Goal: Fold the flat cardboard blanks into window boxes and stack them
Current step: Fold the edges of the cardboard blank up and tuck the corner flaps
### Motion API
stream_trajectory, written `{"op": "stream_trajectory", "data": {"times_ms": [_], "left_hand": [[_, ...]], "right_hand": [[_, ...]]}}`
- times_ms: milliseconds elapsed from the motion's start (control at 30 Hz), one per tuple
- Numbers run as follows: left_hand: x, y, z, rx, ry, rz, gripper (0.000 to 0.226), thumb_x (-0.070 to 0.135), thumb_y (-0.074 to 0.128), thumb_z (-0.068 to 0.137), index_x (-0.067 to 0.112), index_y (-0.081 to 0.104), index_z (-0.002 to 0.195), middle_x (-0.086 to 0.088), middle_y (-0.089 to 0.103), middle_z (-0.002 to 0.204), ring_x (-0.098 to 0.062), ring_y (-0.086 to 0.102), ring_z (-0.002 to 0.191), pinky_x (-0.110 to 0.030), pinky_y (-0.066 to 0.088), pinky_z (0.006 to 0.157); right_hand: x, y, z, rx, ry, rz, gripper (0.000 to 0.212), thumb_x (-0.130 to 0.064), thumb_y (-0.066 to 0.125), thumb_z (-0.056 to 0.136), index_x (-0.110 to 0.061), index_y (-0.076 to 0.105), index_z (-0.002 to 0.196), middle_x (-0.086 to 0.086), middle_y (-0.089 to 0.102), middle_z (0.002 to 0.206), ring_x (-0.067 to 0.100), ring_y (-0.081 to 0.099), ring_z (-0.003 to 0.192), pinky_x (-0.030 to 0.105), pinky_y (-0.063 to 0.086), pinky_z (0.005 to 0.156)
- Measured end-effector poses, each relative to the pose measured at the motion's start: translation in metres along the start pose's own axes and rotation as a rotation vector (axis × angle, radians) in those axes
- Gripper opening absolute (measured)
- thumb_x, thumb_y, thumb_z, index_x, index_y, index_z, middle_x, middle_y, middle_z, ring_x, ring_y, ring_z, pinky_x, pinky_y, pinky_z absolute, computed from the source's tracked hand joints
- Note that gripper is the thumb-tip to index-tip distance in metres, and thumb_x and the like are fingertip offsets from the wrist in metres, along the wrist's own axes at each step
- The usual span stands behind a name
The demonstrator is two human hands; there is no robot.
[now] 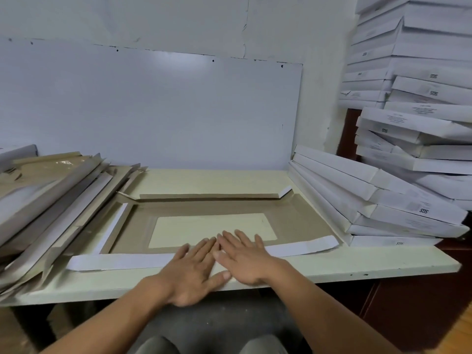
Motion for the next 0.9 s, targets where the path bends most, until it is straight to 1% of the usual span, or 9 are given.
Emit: {"op": "stream_trajectory", "data": {"times_ms": [167,300,400,500,600,700,800,833,900], "left_hand": [[-0.053,-0.012,-0.031,-0.131,-0.037,-0.004,0.094,0.088,-0.004,0.074,0.033,-0.028,0.147,0.016,-0.036,0.153,-0.002,-0.034,0.139,-0.034,-0.013,0.121],[-0.115,-0.024,-0.067,-0.188,-0.228,0.001,0.103,0.093,-0.005,0.067,0.030,-0.031,0.144,0.012,-0.037,0.152,-0.005,-0.033,0.139,-0.036,-0.015,0.120],[-0.131,-0.025,-0.074,-0.177,-0.304,0.080,0.108,0.094,-0.014,0.061,0.027,-0.032,0.144,0.008,-0.038,0.151,-0.009,-0.036,0.139,-0.045,-0.020,0.118],[-0.130,-0.019,-0.071,-0.078,-0.329,0.093,0.100,0.090,-0.008,0.070,0.028,-0.033,0.144,0.009,-0.039,0.151,-0.012,-0.039,0.138,-0.053,-0.022,0.115],[-0.120,-0.019,-0.071,0.086,-0.321,0.134,0.103,0.092,-0.013,0.067,0.026,-0.036,0.143,0.008,-0.041,0.151,-0.013,-0.039,0.139,-0.053,-0.021,0.115],[-0.092,-0.019,-0.073,0.323,-0.255,0.147,0.106,0.090,-0.010,0.071,0.020,-0.024,0.149,0.004,-0.029,0.158,-0.013,-0.030,0.144,-0.048,-0.008,0.120],[-0.039,-0.026,-0.079,0.419,-0.143,0.095,0.104,0.086,0.000,0.077,0.017,-0.019,0.152,0.000,-0.027,0.160,-0.018,-0.021,0.148,-0.039,0.004,0.122],[-0.022,-0.030,-0.081,0.434,-0.070,0.080,0.105,0.084,0.014,0.080,0.013,-0.007,0.155,-0.005,-0.013,0.163,-0.023,-0.007,0.151,-0.037,0.017,0.121],[0.011,-0.036,-0.086,0.472,0.103,0.010,0.097,0.073,0.043,0.079,0.005,0.038,0.148,-0.016,0.039,0.152,-0.029,0.043,0.138,-0.036,0.049,0.100]], "right_hand": [[0.075,-0.013,-0.017,0.005,0.186,-0.082,0.062,-0.055,0.007,0.102,-0.029,-0.009,0.156,-0.012,-0.017,0.164,0.023,-0.017,0.151,0.061,-0.010,0.117],[0.138,-0.023,-0.048,0.022,0.305,-0.010,0.065,-0.056,0.010,0.103,-0.026,-0.010,0.157,-0.012,-0.016,0.164,0.017,-0.018,0.151,0.050,-0.012,0.119],[0.141,-0.031,-0.061,0.144,0.181,0.021,0.058,-0.052,0.025,0.104,-0.031,0.017,0.157,-0.010,0.014,0.162,0.016,0.005,0.149,0.038,0.006,0.119],[0.126,-0.039,-0.073,0.210,0.041,0.025,0.036,-0.054,0.045,0.097,-0.041,0.051,0.131,-0.012,0.047,0.120,0.012,0.039,0.116,0.031,0.033,0.101],[0.111,-0.051,-0.079,0.120,0.006,0.069,0.020,-0.051,0.057,0.091,-0.032,0.055,0.096,-0.009,0.057,0.095,0.015,0.053,0.091,0.033,0.045,0.083],[0.093,-0.061,-0.079,0.008,0.013,0.136,0.025,-0.041,0.064,0.091,-0.028,0.051,0.074,-0.011,0.052,0.073,0.009,0.047,0.068,0.030,0.039,0.067],[0.065,-0.063,-0.072,-0.090,0.034,0.273,0.033,-0.032,0.068,0.088,-0.024,0.047,0.064,-0.014,0.042,0.053,0.005,0.035,0.052,0.028,0.029,0.056],[0.053,-0.062,-0.069,-0.114,0.038,0.310,0.029,-0.031,0.068,0.087,-0.024,0.050,0.066,-0.014,0.043,0.052,0.005,0.036,0.050,0.027,0.030,0.054],[0.028,-0.056,-0.057,-0.143,0.054,0.375,0.021,-0.029,0.068,0.088,-0.023,0.056,0.071,-0.012,0.049,0.057,0.007,0.042,0.052,0.025,0.035,0.053]]}}
Point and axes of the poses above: each hand's wrist, its own z-axis towards the middle knuckle, its own y-axis out of the palm, x = y × z, the point moved 2 cm from there along z, towards the middle knuckle
